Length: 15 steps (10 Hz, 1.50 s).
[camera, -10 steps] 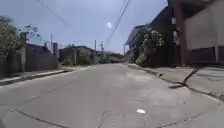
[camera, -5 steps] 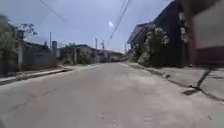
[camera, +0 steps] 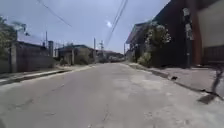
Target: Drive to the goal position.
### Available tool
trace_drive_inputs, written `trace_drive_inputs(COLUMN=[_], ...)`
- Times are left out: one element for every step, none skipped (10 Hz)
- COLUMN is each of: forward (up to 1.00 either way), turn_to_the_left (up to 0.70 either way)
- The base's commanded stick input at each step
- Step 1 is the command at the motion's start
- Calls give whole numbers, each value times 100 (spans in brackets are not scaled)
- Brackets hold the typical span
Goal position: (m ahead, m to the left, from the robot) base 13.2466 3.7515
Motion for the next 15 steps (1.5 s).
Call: trace_drive_inputs(forward=[85, 85, 85, 85, 85, 85, 85, 85, 85, 85, 85, 86, 97, 100, 100], turn_to_the_left=[-33, -5, 1, 1, 1, 1, 1, 1, 1, -12, -33, -30, -6, 1, 1])
